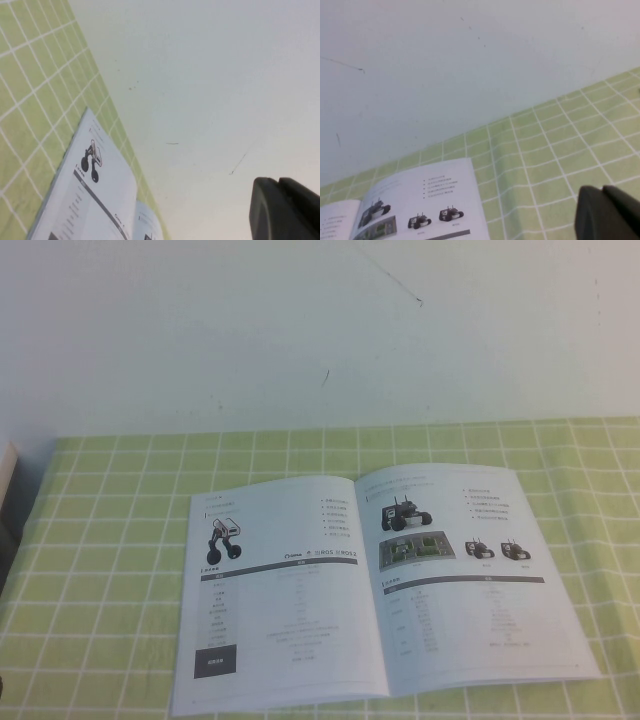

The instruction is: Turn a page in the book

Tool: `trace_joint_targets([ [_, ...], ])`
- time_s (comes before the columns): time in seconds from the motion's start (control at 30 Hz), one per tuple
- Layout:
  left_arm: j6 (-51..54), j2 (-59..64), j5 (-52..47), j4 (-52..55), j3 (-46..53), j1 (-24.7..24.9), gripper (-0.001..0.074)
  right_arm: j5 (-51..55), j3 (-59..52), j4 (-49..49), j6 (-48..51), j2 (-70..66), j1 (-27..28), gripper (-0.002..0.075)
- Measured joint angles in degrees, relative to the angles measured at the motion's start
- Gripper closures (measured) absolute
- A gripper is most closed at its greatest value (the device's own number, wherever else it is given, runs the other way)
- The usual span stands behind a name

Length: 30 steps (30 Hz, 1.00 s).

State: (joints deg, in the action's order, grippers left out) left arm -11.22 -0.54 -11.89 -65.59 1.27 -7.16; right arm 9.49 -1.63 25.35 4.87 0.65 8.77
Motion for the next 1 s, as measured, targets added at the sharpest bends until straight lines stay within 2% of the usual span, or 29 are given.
trace_joint_targets([
  [0.13, 1.8, 0.0, 0.1, -1.4, 0.0, 0.0, 0.0738, -0.5, 0.0, 2.1, 1.8, 0.0, 0.0, 0.0729],
  [0.3, 8.3, 0.0, -2.9, 0.5, 0.0, 0.0, 0.0738, -0.7, 0.0, 18.6, -4.4, 0.0, 0.0, 0.0729],
  [0.37, 9.2, 0.0, -4.2, 0.7, 0.0, 0.0, 0.0738, -0.7, 0.0, 22.4, -4.9, 0.0, 0.0, 0.0729],
  [0.6, 13.1, 0.0, -5.0, 0.8, 0.0, 0.0, 0.0738, -0.4, 0.0, 24.8, -2.4, 0.0, 0.0, 0.0729],
  [0.67, 14.4, 0.0, -5.0, 0.8, 0.0, 0.0, 0.0738, -0.1, 0.0, 24.8, 0.6, 0.0, 0.0, 0.0729],
  [0.8, 19.4, 0.4, -8.0, 2.9, -0.8, 0.0, 0.0738, 0.5, 0.0, 24.8, 13.7, 0.0, 0.0, 0.0729],
  [1.0, 24.5, 14.3, -17.5, 19.8, -14.3, 0.0, 0.0738, 5.7, 1.8, 24.8, 24.7, -2.8, 0.0, 0.0729],
])
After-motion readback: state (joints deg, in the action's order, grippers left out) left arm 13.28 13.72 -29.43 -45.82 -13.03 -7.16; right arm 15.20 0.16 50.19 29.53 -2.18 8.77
